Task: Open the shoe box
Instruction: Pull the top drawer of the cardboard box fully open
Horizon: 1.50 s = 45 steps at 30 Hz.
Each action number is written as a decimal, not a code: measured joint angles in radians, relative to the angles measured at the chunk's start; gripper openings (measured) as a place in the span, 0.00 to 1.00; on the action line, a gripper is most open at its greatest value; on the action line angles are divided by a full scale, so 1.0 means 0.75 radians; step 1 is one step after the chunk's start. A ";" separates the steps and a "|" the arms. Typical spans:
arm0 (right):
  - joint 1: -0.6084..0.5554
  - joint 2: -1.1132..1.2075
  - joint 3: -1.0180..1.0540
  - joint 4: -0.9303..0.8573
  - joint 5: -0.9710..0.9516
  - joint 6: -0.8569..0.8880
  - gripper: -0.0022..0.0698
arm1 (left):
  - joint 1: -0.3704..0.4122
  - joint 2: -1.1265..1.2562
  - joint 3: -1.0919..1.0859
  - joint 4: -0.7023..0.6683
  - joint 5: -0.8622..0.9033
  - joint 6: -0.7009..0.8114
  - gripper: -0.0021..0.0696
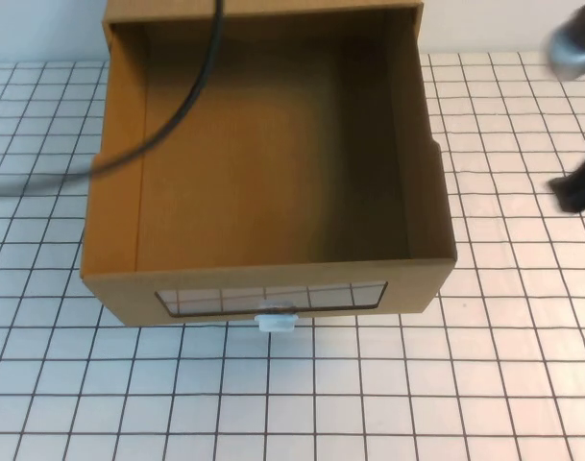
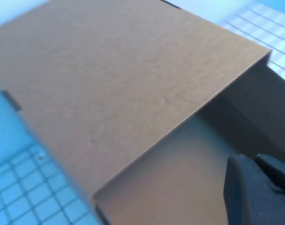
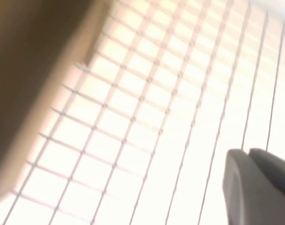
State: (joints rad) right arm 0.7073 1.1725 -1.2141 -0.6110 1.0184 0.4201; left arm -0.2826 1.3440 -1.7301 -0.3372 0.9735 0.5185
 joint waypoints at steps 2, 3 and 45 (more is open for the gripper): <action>-0.141 -0.040 0.000 0.177 0.000 -0.112 0.01 | 0.000 -0.138 0.191 0.009 -0.157 0.003 0.03; -0.213 -0.062 0.000 0.267 0.000 -0.171 0.01 | 0.000 -0.218 0.296 0.009 -0.242 0.003 0.03; -0.544 -1.378 1.273 1.071 -0.999 -0.371 0.01 | 0.000 -1.746 2.342 -0.004 -1.051 -0.055 0.03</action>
State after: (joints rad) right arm 0.2995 0.1389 -0.2593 0.1925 0.2689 0.1422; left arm -0.2826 0.0342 0.0260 -0.3398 0.1850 0.4771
